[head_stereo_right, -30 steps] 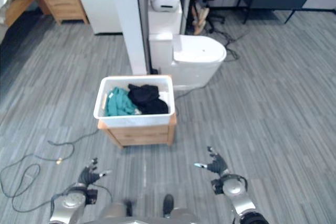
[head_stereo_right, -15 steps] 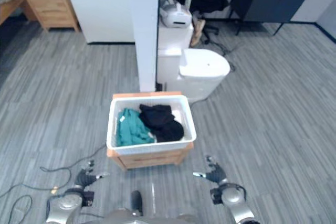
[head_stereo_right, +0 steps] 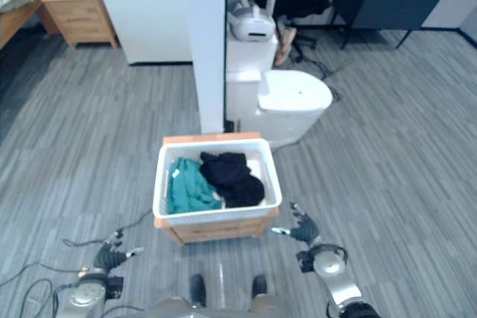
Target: Grab the laundry basket,head to the washer,open it,put in the laundry and shut it.
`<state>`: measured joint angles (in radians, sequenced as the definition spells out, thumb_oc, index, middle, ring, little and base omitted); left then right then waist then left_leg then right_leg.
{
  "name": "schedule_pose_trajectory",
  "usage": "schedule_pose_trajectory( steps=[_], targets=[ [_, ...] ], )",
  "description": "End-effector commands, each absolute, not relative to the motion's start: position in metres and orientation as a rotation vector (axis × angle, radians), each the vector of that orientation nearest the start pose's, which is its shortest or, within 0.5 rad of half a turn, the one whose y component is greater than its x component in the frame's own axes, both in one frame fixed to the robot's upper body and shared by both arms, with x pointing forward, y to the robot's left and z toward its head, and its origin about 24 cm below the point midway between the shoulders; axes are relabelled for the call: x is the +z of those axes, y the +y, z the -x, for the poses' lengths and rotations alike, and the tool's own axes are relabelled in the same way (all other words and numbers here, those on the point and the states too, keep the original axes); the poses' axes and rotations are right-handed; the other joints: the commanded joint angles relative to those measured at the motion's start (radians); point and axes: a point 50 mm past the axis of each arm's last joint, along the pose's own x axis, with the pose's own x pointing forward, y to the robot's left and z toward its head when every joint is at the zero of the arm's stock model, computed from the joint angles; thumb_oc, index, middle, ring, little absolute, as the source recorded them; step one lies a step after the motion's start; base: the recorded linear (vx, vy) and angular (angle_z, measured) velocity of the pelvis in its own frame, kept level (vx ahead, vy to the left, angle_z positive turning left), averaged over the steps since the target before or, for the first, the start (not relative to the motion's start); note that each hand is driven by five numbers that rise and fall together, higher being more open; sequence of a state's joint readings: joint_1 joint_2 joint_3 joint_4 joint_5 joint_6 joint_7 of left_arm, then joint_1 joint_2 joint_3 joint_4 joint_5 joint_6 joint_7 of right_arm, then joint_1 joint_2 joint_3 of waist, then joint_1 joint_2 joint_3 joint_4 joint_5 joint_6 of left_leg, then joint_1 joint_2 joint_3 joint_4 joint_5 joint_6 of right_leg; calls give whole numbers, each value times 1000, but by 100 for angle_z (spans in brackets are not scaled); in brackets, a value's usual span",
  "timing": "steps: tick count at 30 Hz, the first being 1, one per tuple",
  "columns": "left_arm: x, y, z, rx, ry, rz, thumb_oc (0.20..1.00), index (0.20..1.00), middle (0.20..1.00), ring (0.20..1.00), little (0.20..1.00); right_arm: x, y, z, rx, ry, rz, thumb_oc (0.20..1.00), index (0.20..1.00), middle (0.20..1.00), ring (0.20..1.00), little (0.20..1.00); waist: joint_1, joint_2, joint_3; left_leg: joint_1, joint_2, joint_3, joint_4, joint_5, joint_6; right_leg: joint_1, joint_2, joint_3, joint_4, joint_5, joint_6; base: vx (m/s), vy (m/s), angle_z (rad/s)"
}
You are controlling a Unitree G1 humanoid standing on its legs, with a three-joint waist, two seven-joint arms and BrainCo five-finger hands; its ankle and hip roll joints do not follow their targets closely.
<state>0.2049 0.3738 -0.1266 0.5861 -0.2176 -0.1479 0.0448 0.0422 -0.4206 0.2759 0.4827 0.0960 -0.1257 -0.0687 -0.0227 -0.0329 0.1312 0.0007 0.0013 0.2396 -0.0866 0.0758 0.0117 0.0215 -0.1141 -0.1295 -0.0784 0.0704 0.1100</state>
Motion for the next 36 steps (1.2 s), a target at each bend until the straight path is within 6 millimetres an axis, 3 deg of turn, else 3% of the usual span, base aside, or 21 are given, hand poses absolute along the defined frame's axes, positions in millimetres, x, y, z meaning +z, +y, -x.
schedule_pose_trajectory(
  steps=[1, 4, 7, 9, 10, 12, 13, 18, 22, 27, 31, 36],
  targets=[
    [-67, 259, -181, 173, 477, -211, 1000, 1000, 1000, 1000, 1000, -35, -217, -232, 89, 309, 402, 1000, 1000, 1000, 1000, 1000, 7, -26, -19, 58, 26, -56, 25, -85, -38, 14, 6, -28, 12, -43, 24, 65, -68, 12],
    [-63, 256, -190, 184, 451, -210, 1000, 1000, 1000, 1000, 1000, -30, -213, -240, 83, 288, 392, 1000, 1000, 1000, 1000, 1000, 8, -21, -18, 57, 26, -58, 7, -76, -44, 18, 9, -35, -2, -44, 23, 23, -40, 16],
    [-57, 238, -226, 254, 408, -164, 1000, 1000, 1000, 1000, 1000, -18, -189, -274, 41, 246, 266, 1000, 1000, 1000, 1000, 1000, 0, -1, 5, 28, 29, -61, -1, -71, -50, -9, 15, -38, -6, -50, 15, -21, -47, 7],
    [-56, 235, -233, 260, 404, -159, 1000, 1000, 1000, 1000, 1000, -15, -185, -279, 38, 239, 255, 1000, 1000, 1000, 1000, 1000, -2, 2, 12, 21, 29, -62, -1, -69, -50, -19, 16, -36, -5, -50, 14, -76, -23, 2],
    [-50, 229, -248, 282, 380, -150, 1000, 1000, 1000, 1000, 1000, -6, -175, -293, 35, 209, 230, 1000, 1000, 1000, 1000, 1000, -5, 8, 37, -8, 29, -66, -1, -63, -50, -57, 19, -24, 1, -46, 11, -152, -15, 3],
    [-46, 226, -256, 289, 368, -150, 1000, 1000, 1000, 1000, 1000, -3, -171, -299, 35, 202, 232, 1000, 1000, 1000, 1000, 1000, -7, 11, 48, -25, 29, -66, -1, -58, -50, -79, 20, -20, 6, -44, 9, -152, -2, 3],
    [-40, 222, -272, 301, 353, -163, 1000, 1000, 1000, 1000, 1000, 6, -163, -312, 31, 182, 234, 1000, 1000, 1000, 1000, 1000, -9, 14, 75, -66, 31, -68, -1, -48, -51, -133, 24, -7, 22, -37, 7, -169, -6, -4],
    [-19, 226, -307, 338, 329, -239, 1000, 1000, 1000, 1000, 1000, 26, -156, -343, -7, 159, 296, 1000, 1000, 1000, 1000, 1000, -5, 9, 119, -176, 36, -68, 4, -12, -55, -252, 33, 18, 61, -20, 0, -130, -17, -8],
    [3, 226, -329, 367, 270, -293, 1000, 1000, 1000, 1000, 1000, 47, -162, -363, -107, 118, 301, 1000, 1000, 1000, 1000, 1000, -2, 7, 144, -222, 36, -71, 9, 9, -61, -295, 33, 23, 75, -11, 0, -18, -11, -3],
    [10, 216, -329, 328, 196, -305, 1000, 1000, 1000, 1000, 1000, 54, -150, -360, -69, 43, 288, 1000, 1000, 1000, 1000, 1000, 1, 4, 161, -221, 38, -77, 5, 9, -66, -293, 33, 24, 72, -15, 5, 17, 2, 0],
    [11, 213, -321, 311, 147, -288, 1000, 1000, 1000, 1000, 1000, 75, -143, -352, -24, -110, 239, 1000, 1000, 1000, 1000, 1000, -7, 1, 155, -200, 38, -71, 3, -3, -64, -278, 36, 28, 65, -19, 5, 23, 10, 2],
    [4, 215, -305, 313, 145, -272, 1000, 1000, 1000, 1000, 1000, 89, -158, -332, -52, -236, 214, 1000, 1000, 1000, 1000, 1000, -17, -2, 140, -172, 39, -64, 0, -19, -60, -257, 35, 29, 53, -21, 2, 28, 7, -5]
  ],
)
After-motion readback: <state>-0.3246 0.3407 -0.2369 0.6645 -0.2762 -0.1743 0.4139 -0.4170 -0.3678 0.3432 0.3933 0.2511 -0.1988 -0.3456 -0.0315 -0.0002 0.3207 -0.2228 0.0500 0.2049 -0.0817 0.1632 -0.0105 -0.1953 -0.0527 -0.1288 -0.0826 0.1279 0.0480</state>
